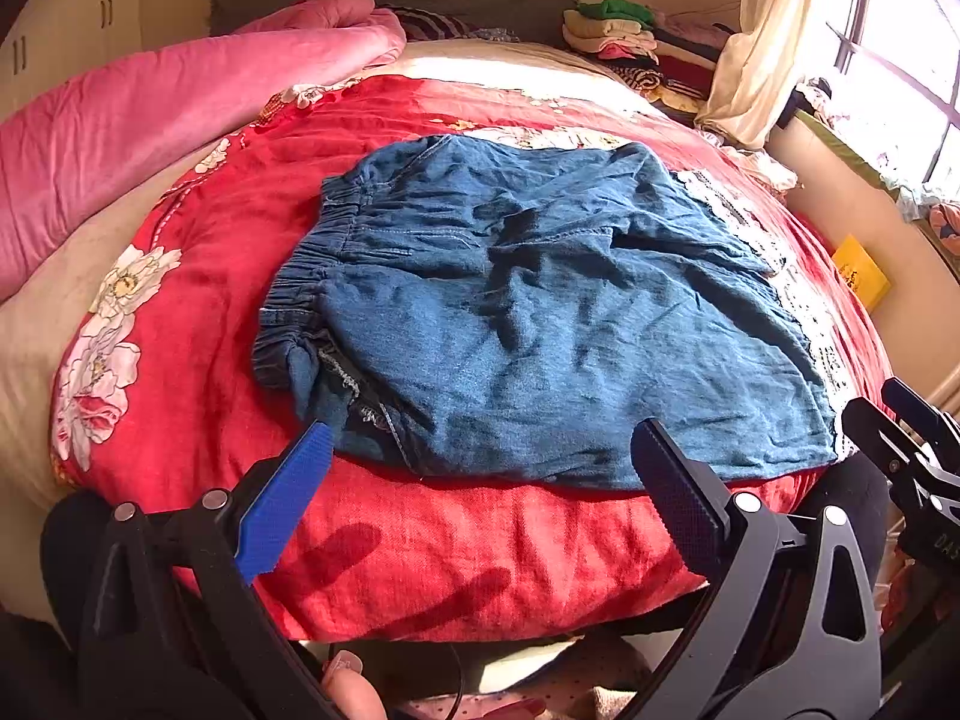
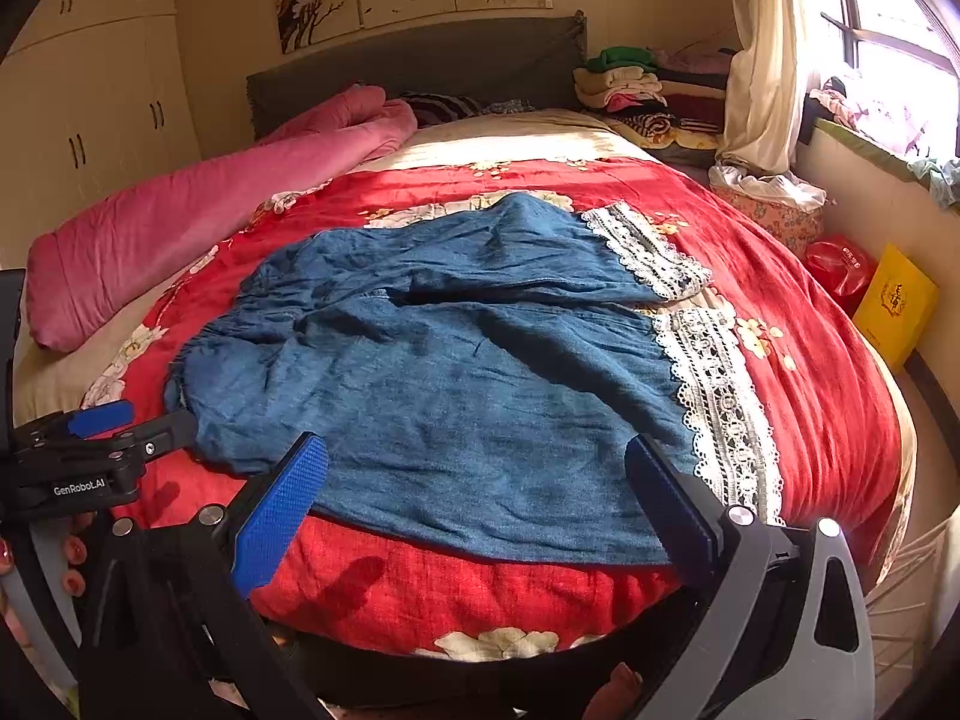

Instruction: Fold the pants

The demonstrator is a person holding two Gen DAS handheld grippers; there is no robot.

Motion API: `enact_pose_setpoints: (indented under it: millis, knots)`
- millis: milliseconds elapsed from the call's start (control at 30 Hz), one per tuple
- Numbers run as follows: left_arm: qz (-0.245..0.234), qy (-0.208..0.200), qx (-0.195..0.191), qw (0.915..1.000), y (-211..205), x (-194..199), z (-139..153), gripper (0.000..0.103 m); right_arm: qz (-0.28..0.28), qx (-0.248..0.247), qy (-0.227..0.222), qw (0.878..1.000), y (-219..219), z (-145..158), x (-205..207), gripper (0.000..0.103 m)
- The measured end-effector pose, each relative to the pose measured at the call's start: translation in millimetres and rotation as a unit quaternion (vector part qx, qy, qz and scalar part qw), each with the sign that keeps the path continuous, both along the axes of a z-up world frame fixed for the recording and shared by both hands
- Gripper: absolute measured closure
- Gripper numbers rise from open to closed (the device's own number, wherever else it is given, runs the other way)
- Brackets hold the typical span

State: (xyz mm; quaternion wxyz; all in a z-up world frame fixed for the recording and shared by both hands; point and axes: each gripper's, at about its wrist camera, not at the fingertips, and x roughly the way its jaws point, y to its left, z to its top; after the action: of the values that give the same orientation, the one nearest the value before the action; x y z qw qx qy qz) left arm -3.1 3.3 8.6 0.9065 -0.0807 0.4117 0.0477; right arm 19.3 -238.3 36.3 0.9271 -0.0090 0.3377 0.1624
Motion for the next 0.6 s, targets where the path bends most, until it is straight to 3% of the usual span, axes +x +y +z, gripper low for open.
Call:
enact_pose_setpoints:
  millis: [600]
  knots:
    - [-0.002, 0.012, -0.021, 0.9997, 13, 17, -9, 0.009, 0.009, -0.008, 0.003, 1.0, 7, -4, 21, 0.004]
